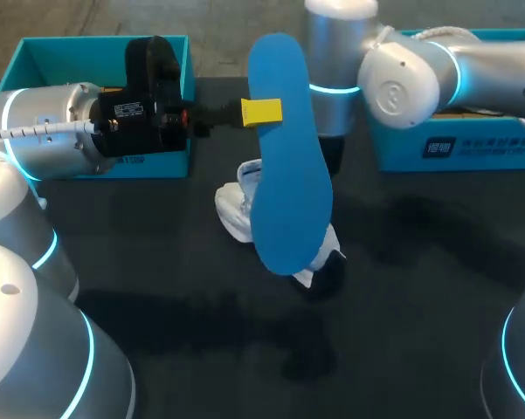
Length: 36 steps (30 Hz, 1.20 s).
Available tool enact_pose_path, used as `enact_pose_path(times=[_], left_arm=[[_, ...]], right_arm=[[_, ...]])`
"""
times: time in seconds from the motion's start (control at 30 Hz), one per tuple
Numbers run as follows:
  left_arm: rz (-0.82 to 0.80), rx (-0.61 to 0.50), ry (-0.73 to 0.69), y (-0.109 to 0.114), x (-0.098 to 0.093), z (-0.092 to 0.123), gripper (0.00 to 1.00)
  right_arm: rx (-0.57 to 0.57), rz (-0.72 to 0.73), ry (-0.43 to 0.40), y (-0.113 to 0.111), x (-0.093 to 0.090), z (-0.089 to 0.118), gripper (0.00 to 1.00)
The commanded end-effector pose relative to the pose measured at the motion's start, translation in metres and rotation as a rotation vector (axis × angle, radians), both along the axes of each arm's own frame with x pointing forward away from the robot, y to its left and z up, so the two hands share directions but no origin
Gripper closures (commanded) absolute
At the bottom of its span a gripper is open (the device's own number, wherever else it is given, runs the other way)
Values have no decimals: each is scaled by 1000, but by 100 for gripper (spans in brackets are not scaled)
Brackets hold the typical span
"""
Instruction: Take the shoe out of the shoebox, open the shoe tongue, remove and reinsert the insole, then place the shoe into the shoebox
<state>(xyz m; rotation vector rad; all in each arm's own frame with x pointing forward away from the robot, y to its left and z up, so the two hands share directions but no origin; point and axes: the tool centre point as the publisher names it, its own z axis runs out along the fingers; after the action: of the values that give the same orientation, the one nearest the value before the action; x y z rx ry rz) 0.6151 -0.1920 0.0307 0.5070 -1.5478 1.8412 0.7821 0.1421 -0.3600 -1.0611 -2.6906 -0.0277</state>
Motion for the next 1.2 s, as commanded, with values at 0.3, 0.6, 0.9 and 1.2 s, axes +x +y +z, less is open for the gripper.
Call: enact_pose_path(times=[0.3, 0.6, 0.9, 1.2], left_arm=[[0, -2, 0, -3, 1, -1, 100], [0, -2, 0, -3, 1, -1, 100], [0, -2, 0, -3, 1, -1, 100], [0, -2, 0, -3, 1, -1, 100]], right_arm=[[74, -477, -143, 0, -23, 18, 100], [65, -447, -162, 13, -21, 10, 100], [44, -468, -158, 14, -20, -1, 100], [40, -569, -164, 15, -26, -15, 100]])
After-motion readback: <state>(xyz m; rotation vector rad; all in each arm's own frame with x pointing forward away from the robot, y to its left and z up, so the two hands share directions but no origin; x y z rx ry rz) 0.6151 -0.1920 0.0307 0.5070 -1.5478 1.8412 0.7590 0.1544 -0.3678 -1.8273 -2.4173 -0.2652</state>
